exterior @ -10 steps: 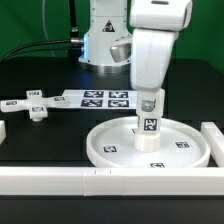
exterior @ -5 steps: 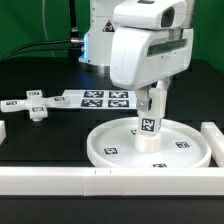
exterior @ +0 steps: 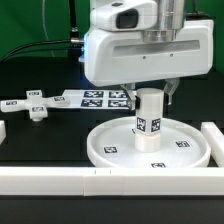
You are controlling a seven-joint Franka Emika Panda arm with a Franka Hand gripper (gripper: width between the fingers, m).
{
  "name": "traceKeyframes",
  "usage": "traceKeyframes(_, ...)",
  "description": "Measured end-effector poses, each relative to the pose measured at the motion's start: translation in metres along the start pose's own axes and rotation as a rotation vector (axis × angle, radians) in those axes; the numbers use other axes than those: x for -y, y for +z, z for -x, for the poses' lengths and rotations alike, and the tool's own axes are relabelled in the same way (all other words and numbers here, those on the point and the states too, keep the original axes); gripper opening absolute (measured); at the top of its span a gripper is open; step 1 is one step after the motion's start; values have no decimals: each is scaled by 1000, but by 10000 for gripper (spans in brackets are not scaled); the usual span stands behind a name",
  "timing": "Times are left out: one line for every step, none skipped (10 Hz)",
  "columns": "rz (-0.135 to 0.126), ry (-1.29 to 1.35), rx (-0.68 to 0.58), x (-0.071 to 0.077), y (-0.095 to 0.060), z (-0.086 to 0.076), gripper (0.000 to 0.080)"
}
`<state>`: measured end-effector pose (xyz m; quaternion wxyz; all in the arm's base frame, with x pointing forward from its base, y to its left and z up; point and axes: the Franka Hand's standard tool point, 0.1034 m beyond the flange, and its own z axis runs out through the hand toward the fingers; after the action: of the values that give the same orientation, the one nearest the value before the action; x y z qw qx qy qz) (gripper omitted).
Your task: Assemble round table
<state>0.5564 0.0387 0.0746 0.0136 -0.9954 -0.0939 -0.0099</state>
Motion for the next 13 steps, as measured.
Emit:
traceKeyframes(-6,89,-2,0,0,0,409)
traceKeyframes(-4,137,-10,0,0,-1,409)
traceKeyframes(-5,180,-10,0,0,-1,409)
traceKeyframes(-6,255,-9,0,0,-1,409)
traceKeyframes(-7,326,-9,0,0,-1,409)
traceKeyframes(-18,414,-8,0,1,0,409)
traceKeyframes(-44,588,-5,-1,1,1,409)
traceKeyframes(-61,710,0,-2,1,1,409)
traceKeyframes(-74,813,5,-2,1,1,409)
traceKeyframes(-78,918,11,-1,2,2,409)
traceKeyframes(-85,1019,17,0,2,2,409)
traceKeyframes(-83,1133,26,4,2,2,409)
traceKeyframes(-89,1250,48,5,2,3,409)
